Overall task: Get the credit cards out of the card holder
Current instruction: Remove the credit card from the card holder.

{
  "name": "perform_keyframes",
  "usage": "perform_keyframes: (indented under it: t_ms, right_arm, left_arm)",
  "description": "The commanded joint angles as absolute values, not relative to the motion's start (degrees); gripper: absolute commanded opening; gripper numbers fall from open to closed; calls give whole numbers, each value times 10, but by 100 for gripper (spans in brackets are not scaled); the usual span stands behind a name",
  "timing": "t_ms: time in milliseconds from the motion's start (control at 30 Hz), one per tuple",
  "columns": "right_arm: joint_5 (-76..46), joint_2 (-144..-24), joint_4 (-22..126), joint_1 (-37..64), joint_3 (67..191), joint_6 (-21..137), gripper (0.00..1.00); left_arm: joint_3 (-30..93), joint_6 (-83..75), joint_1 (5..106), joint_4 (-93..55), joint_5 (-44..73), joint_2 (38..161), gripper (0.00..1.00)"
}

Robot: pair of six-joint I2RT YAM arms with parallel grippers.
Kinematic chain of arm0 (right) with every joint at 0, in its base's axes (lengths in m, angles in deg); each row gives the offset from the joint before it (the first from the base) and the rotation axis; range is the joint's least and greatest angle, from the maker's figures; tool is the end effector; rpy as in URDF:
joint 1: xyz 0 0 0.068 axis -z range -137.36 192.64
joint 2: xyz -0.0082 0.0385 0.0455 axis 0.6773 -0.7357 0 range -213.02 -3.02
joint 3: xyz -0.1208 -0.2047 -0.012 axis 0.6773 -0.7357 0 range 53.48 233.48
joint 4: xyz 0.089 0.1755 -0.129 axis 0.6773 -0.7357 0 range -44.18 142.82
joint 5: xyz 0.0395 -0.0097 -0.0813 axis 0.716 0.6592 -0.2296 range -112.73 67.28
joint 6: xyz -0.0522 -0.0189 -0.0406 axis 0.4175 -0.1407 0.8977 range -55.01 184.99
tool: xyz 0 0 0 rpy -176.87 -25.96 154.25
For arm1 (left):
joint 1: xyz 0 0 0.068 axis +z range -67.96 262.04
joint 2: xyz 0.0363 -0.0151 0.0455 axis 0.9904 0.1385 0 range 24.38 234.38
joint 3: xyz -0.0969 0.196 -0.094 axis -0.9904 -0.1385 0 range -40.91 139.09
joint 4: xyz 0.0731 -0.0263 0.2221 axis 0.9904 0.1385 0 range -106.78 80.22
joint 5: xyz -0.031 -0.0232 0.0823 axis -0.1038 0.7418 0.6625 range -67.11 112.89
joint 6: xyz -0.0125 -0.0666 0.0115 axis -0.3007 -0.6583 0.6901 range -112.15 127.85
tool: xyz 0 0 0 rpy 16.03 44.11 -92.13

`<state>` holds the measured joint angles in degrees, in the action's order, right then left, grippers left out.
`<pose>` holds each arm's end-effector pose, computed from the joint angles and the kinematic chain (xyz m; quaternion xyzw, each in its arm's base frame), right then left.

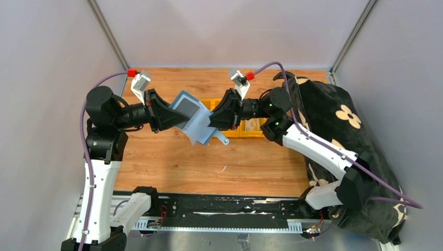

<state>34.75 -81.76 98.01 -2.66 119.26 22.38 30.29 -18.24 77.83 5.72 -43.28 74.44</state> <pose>0.1694 0.2378 0.4023 -0.4308 0.4135 0.7000 0.3916 0.1467 -0.0619 0.4201 0.2607 0.6609 -0.5300 0.4630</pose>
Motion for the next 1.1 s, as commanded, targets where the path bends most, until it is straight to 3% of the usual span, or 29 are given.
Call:
perform_keyframes:
  t_ms: [0,67,133,167,300,433,600,967,1033,1067]
  right_arm:
    - [378,-784,983,-26,1186,227,24]
    - [373,-784,968,-14,1191,212,55]
    - [366,-780,971,1,1186,193,72]
    - [358,-775,973,13,1181,185,74]
    - [280,-742,910,76,1171,170,76]
    - [217,-726,850,74,1188,188,77]
    - [220,-756,729,8,1253,312,78]
    - [268,-789,745,-20,1268,308,80]
    - [273,-796,719,-24,1278,320,72]
    - [276,-802,699,-26,1288,328,64]
  left_arm:
    - [325,-158,798,70,-432,751,0]
    - [323,-128,798,84,-428,745,0]
    - [327,-102,797,105,-420,739,0]
    - [328,-94,797,109,-418,737,0]
    - [329,-90,798,110,-422,734,0]
    - [320,-85,797,102,-429,725,0]
    - [314,-117,797,75,-444,727,0]
    - [308,-77,798,94,-430,719,0]
    - [308,-81,797,90,-430,718,0]
    - [308,-85,797,87,-430,718,0]
